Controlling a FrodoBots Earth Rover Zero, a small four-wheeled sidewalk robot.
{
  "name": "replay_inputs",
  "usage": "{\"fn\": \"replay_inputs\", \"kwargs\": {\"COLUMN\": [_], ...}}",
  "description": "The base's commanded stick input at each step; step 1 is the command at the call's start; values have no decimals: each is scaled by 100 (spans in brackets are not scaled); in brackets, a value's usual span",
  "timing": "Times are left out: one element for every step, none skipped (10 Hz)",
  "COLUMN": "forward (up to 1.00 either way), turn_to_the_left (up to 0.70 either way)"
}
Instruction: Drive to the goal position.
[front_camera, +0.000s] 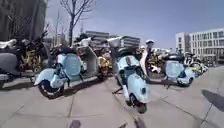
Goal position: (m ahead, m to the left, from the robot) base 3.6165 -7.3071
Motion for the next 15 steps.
{"fn": "replay_inputs", "kwargs": {"forward": [0,0,0,0,0,0,0,0,0,0,0,0,0,0,0], "turn_to_the_left": [-100,-100,-100,-100,-100,-100,-100,-100,-100,-100,-100,-100,-100,-100,-100]}}
